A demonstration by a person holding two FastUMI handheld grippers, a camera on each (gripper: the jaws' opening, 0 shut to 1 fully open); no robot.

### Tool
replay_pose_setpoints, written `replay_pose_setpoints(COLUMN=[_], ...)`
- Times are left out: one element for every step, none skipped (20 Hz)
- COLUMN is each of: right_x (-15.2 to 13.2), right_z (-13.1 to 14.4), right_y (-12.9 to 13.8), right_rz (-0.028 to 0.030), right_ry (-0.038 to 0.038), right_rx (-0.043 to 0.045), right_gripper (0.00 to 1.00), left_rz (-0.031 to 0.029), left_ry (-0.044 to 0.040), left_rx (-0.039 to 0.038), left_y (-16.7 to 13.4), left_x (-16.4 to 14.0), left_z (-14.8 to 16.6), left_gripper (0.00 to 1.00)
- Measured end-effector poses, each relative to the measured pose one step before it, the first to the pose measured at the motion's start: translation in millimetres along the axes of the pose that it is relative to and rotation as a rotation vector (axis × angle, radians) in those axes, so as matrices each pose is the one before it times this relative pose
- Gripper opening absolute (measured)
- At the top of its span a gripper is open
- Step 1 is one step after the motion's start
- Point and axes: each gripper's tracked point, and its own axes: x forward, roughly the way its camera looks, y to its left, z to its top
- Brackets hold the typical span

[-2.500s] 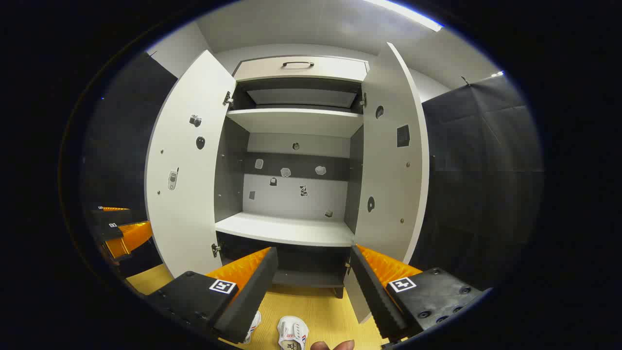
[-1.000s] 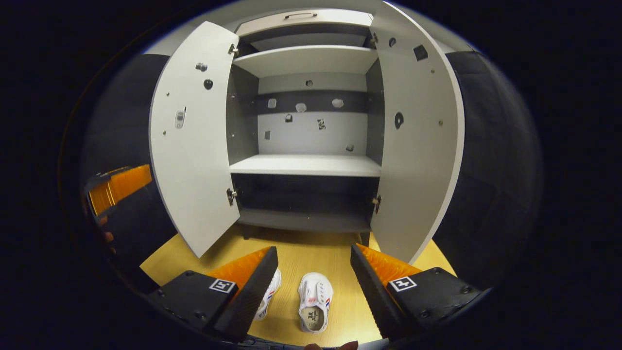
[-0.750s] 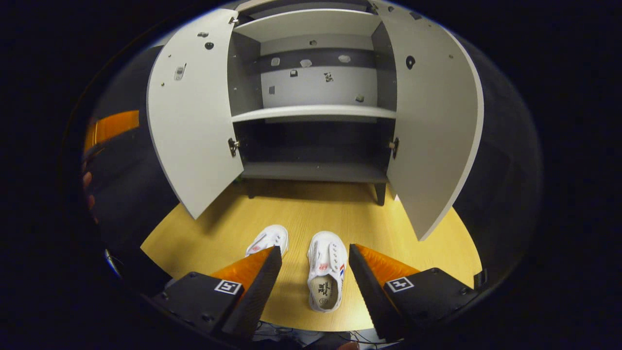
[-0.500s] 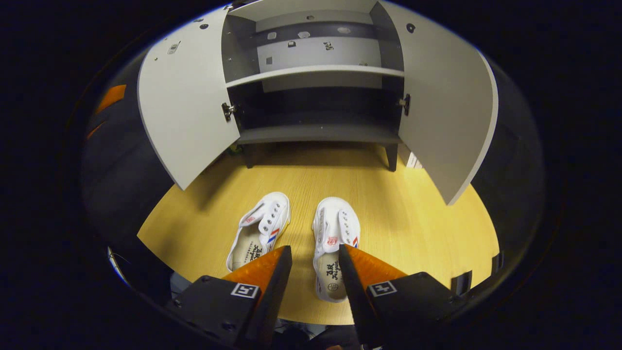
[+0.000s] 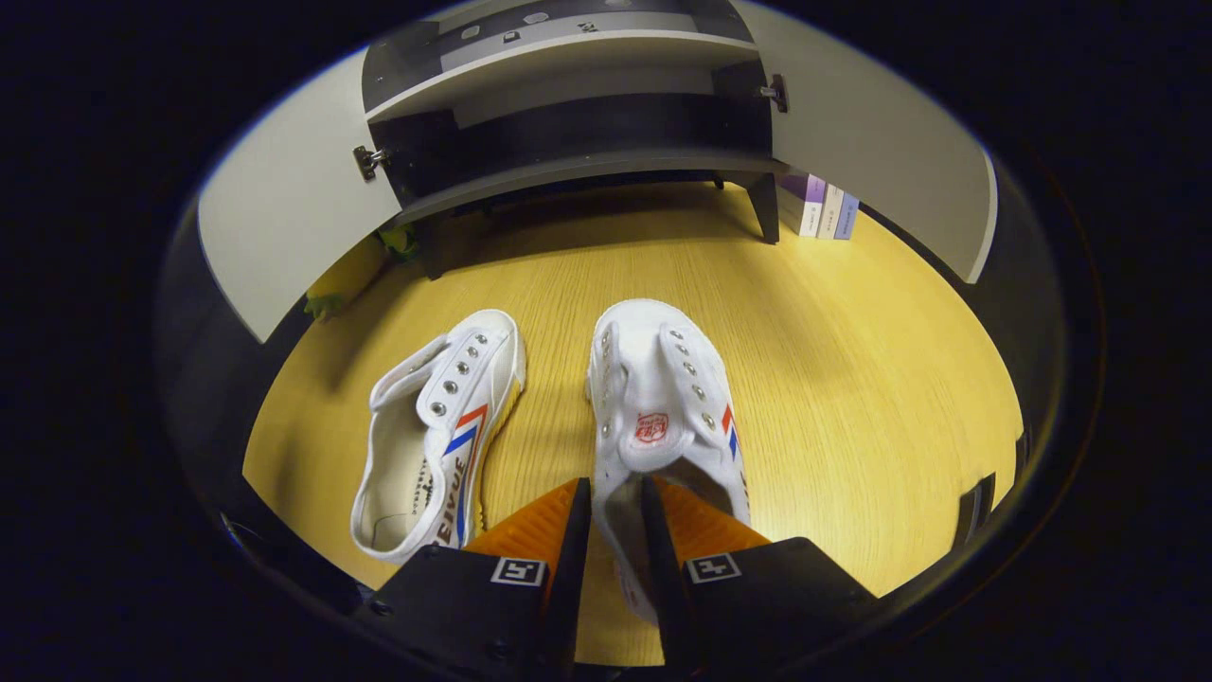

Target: Grab one shoe with the right hand and put it into the shoe cabinet, grab the other shoe with the left hand and put it into the shoe cabinet; then close the right door with the right hand and the left door with the left hand.

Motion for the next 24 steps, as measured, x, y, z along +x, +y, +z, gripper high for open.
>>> replay_pose_setpoints(right_x=[6.52,6.54,6.07,4.7,2.73,4.83,0.71,0.02,-2.96,1.84,-3.45,-3.43,-5.07,-6.43,-7.72,-9.45,-10.31,-11.23,-10.37,-10.43,-9.58,-7.93,-7.07,-6.57], right_z=[5.4,1.31,3.68,3.44,5.96,-0.51,-1.78,3.1,0.65,0.08,4.82,6.88,6.73,4.87,6.64,7.66,10.82,11.79,13.95,15.1,17.16,17.97,20.15,20.13], right_y=[1.07,3.47,1.88,-4.14,0.79,-0.07,2.81,-0.08,-0.56,-0.21,-1.24,-3.32,-1.11,1.39,1.67,2.24,2.87,4.01,4.67,4.47,4.03,4.82,4.95,4.48], right_rz=[-0.00173,0.00049,-0.00314,-0.01961,-0.00461,0.00587,0.01388,0.00951,0.0113,0.00732,0.00523,0.00493,0.01112,0.01634,0.01399,0.01318,0.01201,0.0122,0.01207,0.01082,0.0063,0.00442,0.00393,0.00341], right_ry=[-0.01763,-0.01443,-0.02122,-0.01496,-0.02682,-0.01829,-0.00065,-0.01628,0.00961,0.0094,0.00538,-0.00146,-0.00265,0.00139,-0.00265,-0.00914,-0.01446,-0.01757,-0.02016,-0.01803,-0.01702,-0.01711,-0.01766,-0.0201], right_rx=[-0.00081,0.00729,0.00673,-0.00553,-0.00415,-0.0095,-0.01302,-0.01107,-0.00195,0.0184,0.02436,0.0114,0.00362,0.00182,0.00023,-0.00418,-0.00523,-0.00511,-0.00764,-0.01159,-0.00797,-0.00311,0.00017,0.00153], right_gripper=[0.46,0.39,0.32,0.39,0.27,0.23,0.19,0.1,0.06,0.06,0.05,0.05,0.05,0.05,0.05,0.05,0.05,0.05,0.05,0.05,0.05,0.05,0.05,0.05], left_rz=[0.00327,0.00288,0.0021,0.00144,0.00049,0.00175,0.00044,-0.00082,0.00003,-0.00162,-0.00182,-0.00183,-0.00216,-0.00242,-0.00244,-0.00432,-0.00197,-0.00169,-0.00501,-0.00364,-0.00541,-0.00572,-0.00638,-0.00535], left_ry=[0.0056,0.00401,0.00398,0.00366,0.00462,0.00394,0.0018,0.00173,0.00025,-0.0007,-0.00343,-0.00282,-0.00094,-0.00013,-0.00025,0.00037,0.00123,-0.0009,-0.00262,-0.00257,-0.00186,-0.00115,0.00238,0.00403], left_rx=[0.00374,0.00272,0.00192,0.00082,0.00118,0.00104,0.00011,0.00011,0.00153,0.00168,0.00093,0.00014,-0.00162,-0.00318,-0.00525,-0.00678,-0.00579,-0.00512,-0.00409,-0.00276,-0.00338,-0.00388,-0.00255,-0.00038], left_y=[1.12,1.2,0.1,0.42,-0.3,0.25,-0.21,-0.44,0.05,-0.56,-0.58,-0.42,-0.67,-1.48,-1.02,-1.88,-0.89,-1.07,-2.36,-2.02,-1.41,-1.72,-2.19,-1.92], left_x=[0.36,1.11,1.19,0.54,-0.14,-0.55,0.23,-0.33,-1.02,-0.13,-0.51,-0.38,0.1,0.43,-0.92,-0.49,0.19,0.76,-1.06,-0.06,-0.24,0.26,0.72,0.08], left_z=[-3.04,-2.09,-2.08,-1.52,-2.26,-0.96,-1.22,-0.4,0.01,0.71,0.17,1.32,-0.18,0.41,-1.19,0.33,0.36,1.67,0.25,1.76,-0.14,0.37,-0.8,-0.82], left_gripper=[0.94,0.94,0.94,0.94,0.94,0.94,0.94,0.94,0.94,0.94,0.94,0.94,0.94,0.94,0.94,0.94,0.94,0.94,0.94,0.94,0.94,0.93,0.94,0.94])
